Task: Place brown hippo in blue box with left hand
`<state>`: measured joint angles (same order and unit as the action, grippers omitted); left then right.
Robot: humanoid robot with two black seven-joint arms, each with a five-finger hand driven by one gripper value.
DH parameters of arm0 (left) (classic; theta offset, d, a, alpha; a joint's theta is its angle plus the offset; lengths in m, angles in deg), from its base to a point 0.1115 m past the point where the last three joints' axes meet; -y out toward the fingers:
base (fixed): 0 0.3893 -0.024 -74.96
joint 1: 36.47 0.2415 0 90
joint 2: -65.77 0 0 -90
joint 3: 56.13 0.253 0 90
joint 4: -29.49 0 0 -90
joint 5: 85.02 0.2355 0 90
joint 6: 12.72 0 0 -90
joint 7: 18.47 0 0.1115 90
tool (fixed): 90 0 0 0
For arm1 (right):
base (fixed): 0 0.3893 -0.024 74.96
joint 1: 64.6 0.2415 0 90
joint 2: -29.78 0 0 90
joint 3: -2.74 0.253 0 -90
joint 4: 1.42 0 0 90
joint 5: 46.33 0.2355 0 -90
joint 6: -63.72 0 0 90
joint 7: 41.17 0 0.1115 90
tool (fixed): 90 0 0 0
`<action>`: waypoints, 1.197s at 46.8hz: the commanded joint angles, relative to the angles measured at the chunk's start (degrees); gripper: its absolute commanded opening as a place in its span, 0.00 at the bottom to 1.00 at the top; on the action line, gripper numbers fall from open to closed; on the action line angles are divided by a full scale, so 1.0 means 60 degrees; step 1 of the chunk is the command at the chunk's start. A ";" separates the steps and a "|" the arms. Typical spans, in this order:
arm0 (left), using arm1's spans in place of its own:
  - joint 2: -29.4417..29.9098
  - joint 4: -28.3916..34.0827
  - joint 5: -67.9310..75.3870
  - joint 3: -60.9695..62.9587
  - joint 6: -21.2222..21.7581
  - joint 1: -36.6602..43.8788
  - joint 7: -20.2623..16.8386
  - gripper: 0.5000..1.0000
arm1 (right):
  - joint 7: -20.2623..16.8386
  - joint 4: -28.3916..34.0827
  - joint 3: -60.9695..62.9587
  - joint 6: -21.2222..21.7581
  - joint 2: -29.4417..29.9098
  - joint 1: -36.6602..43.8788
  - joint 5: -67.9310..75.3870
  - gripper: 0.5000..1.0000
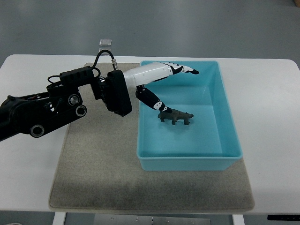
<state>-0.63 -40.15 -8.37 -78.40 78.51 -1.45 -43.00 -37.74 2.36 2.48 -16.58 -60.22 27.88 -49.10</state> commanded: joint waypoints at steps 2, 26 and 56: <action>0.0167 0.0166 -0.1260 -0.0199 0.0000 0.0022 0.0001 0.99 | 0.0000 0.0000 0.0000 -0.0005 0.0000 -0.0003 0.0007 0.87; 0.0899 0.1660 -0.5493 -0.0888 -0.0029 0.0184 0.0016 0.99 | 0.0000 0.0000 0.0000 -0.0006 0.0000 0.0012 -0.0008 0.87; 0.1178 0.3974 -0.8893 -0.0902 -0.0146 0.0564 -0.0028 1.00 | 0.0000 0.0000 0.0000 0.0009 0.0000 -0.0003 0.0007 0.87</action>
<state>6.58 -17.46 -59.84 -83.82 77.62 1.73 -43.17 -37.74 2.36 2.48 -16.54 -60.22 27.86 -49.14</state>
